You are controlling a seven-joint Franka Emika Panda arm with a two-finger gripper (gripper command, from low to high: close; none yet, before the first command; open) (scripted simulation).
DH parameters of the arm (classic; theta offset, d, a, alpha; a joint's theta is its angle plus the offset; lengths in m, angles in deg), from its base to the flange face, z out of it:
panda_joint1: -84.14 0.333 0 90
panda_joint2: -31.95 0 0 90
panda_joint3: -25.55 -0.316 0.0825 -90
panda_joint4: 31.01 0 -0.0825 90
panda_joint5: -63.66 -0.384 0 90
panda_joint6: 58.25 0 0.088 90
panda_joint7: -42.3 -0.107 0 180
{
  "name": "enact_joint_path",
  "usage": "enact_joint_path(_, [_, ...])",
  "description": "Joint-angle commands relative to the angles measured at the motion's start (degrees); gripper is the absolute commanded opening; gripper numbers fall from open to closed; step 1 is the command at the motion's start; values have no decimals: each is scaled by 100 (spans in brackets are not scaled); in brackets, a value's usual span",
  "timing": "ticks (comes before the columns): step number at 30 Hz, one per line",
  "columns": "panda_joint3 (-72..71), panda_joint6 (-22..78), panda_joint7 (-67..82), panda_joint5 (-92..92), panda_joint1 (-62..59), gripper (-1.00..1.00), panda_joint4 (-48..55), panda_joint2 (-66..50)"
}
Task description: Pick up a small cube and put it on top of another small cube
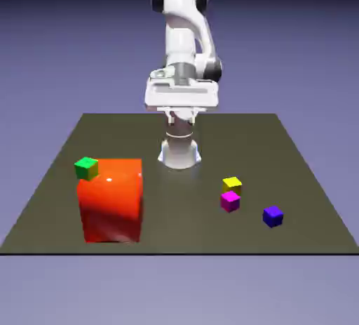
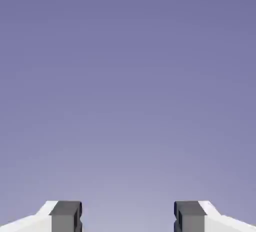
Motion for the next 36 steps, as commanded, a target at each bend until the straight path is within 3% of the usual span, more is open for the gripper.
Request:
enact_joint_path(1, [-169, 155, -172, -204, -106, 0, 45, -208])
enact_joint_path(20, [-3373, 3086, -3426, -4066, -2116, 0, 907, -4152])
enact_joint_path(29, [-3353, 1810, -3123, -4299, -1724, 0, 1054, -5519])
enact_joint_path(30, [-3353, 1810, -3123, -4299, -1724, -100, 1054, -5519])
enact_joint_path(36, [-3372, 2785, -3357, -4126, -2025, -100, 943, -4482])
